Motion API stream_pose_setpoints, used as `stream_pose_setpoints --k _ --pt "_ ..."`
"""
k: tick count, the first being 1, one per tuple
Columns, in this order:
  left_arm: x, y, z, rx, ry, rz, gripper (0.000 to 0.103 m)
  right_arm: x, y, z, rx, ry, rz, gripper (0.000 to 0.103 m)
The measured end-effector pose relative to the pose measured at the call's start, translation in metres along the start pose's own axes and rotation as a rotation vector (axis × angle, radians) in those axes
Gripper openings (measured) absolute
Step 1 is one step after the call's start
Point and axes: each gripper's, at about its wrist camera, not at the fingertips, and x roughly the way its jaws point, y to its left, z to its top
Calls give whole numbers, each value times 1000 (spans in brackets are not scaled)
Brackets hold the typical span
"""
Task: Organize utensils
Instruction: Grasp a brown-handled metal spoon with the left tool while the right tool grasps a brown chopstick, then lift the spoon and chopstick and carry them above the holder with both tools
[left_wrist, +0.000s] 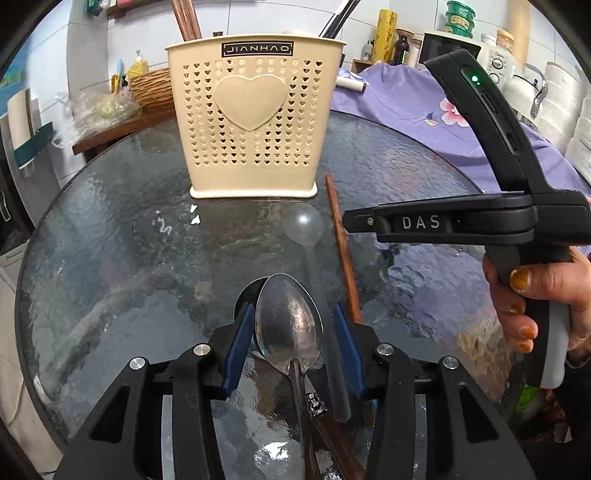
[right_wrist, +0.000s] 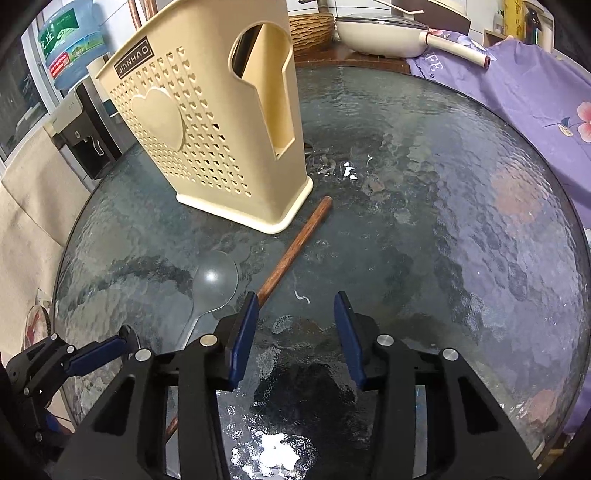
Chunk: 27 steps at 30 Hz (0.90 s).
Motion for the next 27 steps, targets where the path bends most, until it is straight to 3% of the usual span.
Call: stream_pose_setpoints --k 6,12,13,15,17,21,27 --pt "5 0 5 -16 3 -25 38 5 3 9 36 7 -11 38" --pt "11 2 11 -41 1 -41 35 16 10 28 54 21 -76 36" --pt "11 2 11 -43 -1 -41 35 18 11 30 48 20 -93 34" --pt "12 0 11 -39 -3 -35 35 22 17 33 17 14 -138 18" --pt "12 0 11 -42 -3 -34 35 24 20 33 -7 9 -161 15" --pt "9 1 10 -46 -7 -33 35 23 17 29 -31 -3 -175 8" --pt "0 3 17 -55 -32 -46 35 20 2 27 6 -6 -126 8"
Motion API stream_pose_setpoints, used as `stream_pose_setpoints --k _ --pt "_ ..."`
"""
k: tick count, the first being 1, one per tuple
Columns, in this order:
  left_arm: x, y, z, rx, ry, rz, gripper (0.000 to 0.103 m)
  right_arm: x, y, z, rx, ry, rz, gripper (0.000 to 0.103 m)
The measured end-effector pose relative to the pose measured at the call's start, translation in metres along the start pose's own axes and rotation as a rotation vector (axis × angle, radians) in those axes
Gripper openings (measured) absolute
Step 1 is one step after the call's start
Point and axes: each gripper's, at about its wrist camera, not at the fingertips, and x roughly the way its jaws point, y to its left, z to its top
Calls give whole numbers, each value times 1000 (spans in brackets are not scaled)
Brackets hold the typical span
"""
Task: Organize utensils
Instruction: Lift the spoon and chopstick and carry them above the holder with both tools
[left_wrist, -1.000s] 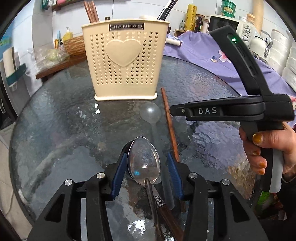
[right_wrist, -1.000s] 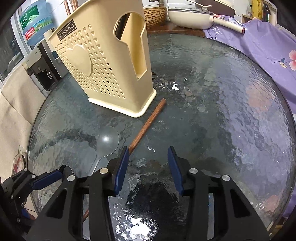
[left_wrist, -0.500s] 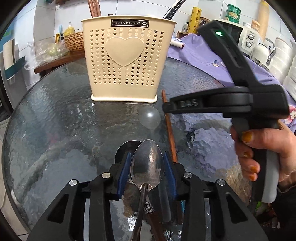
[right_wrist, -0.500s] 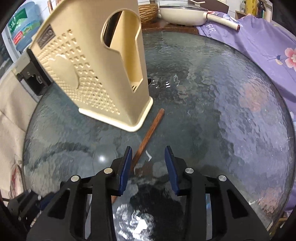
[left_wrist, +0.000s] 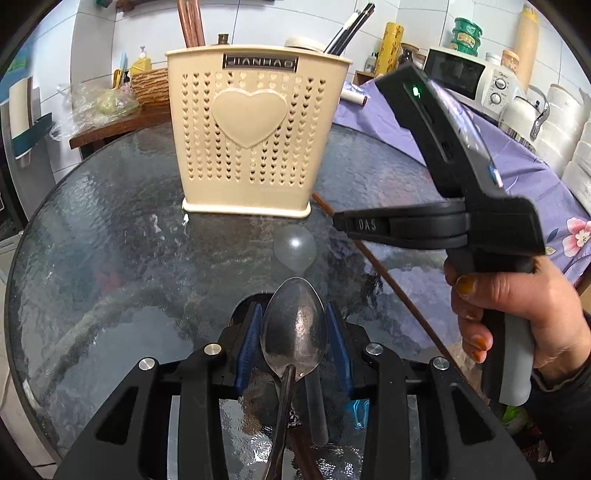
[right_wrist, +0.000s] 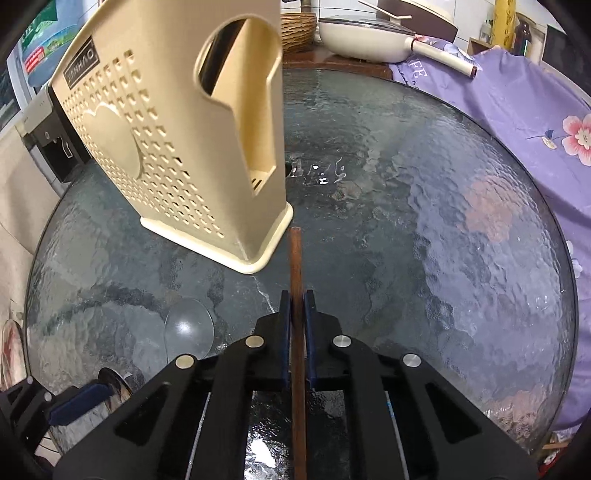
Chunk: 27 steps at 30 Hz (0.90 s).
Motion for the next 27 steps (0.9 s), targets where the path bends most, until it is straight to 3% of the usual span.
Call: stream_pose_setpoints --k 12,27 --pt "-31 11 30 -43 -106 1 35 -46 -27 5 66 -127 180 8" --pt "-73 11 53 -47 -216 34 35 -131 -37 -9 -7 -266 343 7"
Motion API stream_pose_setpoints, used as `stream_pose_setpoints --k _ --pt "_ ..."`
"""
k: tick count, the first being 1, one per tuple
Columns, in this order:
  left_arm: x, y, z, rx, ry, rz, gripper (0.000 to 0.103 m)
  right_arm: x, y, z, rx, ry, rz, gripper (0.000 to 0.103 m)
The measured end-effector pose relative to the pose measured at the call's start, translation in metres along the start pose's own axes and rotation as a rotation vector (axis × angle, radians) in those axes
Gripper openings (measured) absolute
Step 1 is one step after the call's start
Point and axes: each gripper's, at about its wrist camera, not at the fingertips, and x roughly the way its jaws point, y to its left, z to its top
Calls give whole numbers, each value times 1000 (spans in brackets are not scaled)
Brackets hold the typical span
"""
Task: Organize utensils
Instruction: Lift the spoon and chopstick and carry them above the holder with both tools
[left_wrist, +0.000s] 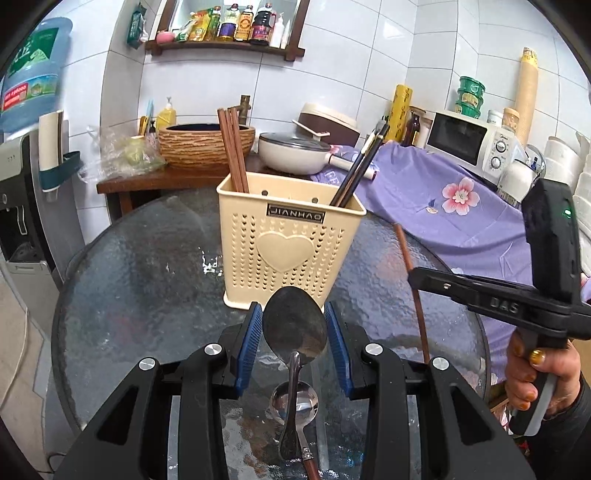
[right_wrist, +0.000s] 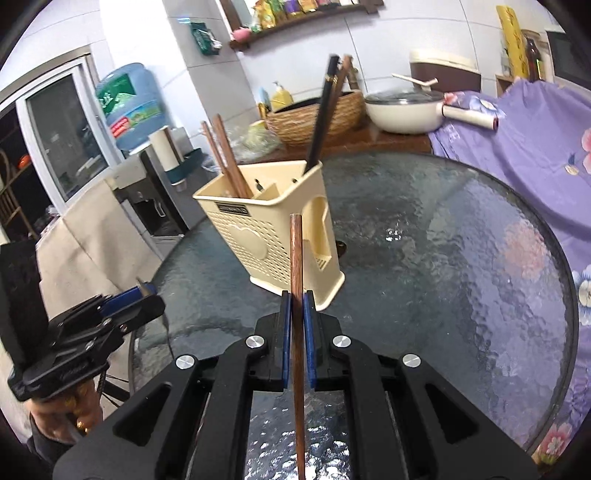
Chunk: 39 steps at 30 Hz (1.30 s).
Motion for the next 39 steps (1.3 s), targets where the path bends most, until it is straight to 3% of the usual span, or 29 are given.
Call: stream_pose_setpoints --k 20,27,34,39 --pt "-15 10 35 -47 -61 -22 35 -53 11 24 -6 -105 86 7" --pt "-25 12 61 -76 -133 -12 35 -70 21 47 -43 -153 92 7" --pt "-34 14 105 -115 -237 16 35 -83 40 82 -88 -192 107 7" --pt "-29 16 143 -131 -319 56 35 -95 53 116 -90 -266 106 7"
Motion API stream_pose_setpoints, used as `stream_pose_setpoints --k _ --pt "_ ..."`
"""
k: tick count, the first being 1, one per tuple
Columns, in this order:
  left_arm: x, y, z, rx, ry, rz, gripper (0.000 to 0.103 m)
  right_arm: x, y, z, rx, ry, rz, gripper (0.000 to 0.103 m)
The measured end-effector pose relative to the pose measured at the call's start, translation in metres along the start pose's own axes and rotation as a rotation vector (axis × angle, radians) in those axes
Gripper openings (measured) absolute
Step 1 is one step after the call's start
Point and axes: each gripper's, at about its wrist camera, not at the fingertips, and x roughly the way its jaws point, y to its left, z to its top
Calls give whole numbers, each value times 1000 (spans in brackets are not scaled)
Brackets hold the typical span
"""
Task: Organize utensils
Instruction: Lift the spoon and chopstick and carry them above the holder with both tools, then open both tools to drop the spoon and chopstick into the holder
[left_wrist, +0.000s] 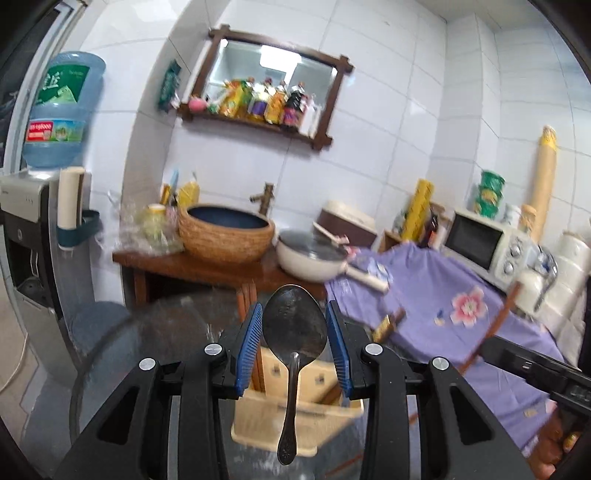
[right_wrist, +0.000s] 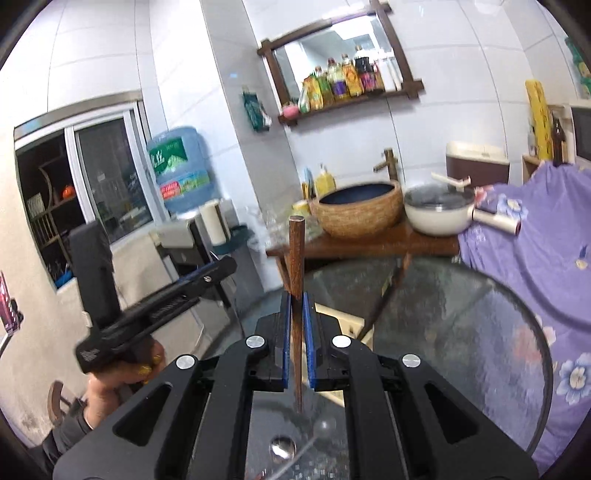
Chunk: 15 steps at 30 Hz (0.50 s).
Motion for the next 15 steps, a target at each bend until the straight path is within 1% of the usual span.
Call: stream_pose_setpoints --k 5,8,11,13,15 --pt "17 3 21 -37 -77 35 35 4 -2 30 30 -83 -30 7" --pt "27 5 29 -59 -114 41 35 8 -7 41 49 -138 -58 7" --pt "39 3 25 -50 -124 47 35 19 -13 42 71 -151 -83 7" --pt "49 3 16 -45 -116 51 35 28 -14 36 54 -165 -123 7" --pt "58 6 6 -46 -101 65 35 39 -16 26 43 -155 -149 7"
